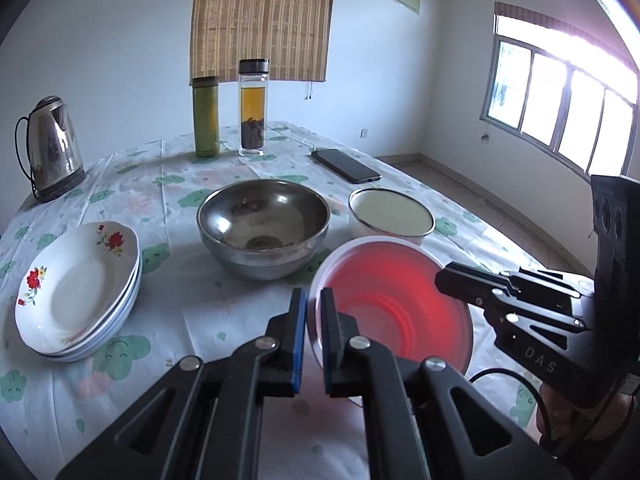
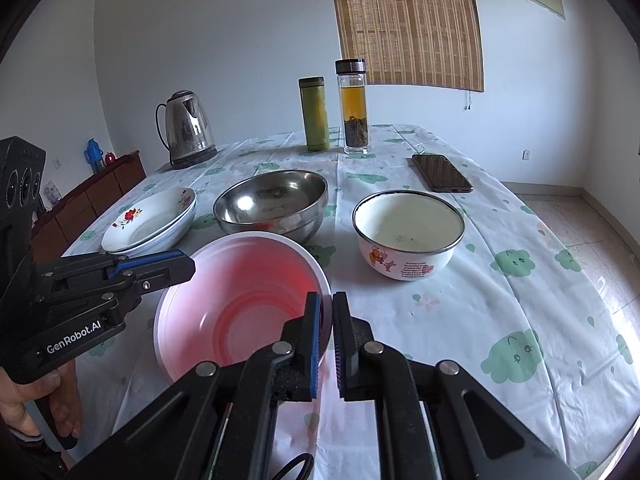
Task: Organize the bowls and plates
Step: 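Lift the pink bowl with the left tool over the steel bowl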
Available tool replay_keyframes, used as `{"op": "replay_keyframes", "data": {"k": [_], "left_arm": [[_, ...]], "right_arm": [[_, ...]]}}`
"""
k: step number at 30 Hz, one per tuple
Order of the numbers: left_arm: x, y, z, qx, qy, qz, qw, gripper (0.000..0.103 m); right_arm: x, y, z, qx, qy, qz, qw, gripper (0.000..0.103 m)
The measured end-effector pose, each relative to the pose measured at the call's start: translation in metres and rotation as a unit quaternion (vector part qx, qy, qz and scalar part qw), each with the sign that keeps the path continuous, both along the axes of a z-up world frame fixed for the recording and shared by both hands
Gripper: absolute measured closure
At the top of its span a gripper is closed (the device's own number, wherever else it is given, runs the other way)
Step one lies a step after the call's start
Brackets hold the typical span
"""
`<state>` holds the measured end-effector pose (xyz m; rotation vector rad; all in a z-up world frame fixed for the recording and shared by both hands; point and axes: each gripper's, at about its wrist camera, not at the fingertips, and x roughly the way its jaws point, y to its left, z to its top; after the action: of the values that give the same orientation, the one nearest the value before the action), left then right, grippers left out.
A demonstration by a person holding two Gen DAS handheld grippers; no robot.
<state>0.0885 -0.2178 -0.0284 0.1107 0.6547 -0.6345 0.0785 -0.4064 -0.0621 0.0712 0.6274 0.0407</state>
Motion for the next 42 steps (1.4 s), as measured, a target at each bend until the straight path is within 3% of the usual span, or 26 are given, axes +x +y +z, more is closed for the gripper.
{"op": "replay_keyframes", "data": {"k": [24,42], "left_arm": [[0.037,-0.003,0.056,-0.037,-0.055,0.027,0.9975,0.099],[0.074,-0.023,0.061,-0.032,-0.062,0.041,0.9967,0.099]], "right_arm": [[0.028,0.005,0.057,-0.026,-0.063,0.007,0.998,0.096],[0.062,-0.012,0.067,-0.024,-0.07,-0.006,0.997,0.096]]}}
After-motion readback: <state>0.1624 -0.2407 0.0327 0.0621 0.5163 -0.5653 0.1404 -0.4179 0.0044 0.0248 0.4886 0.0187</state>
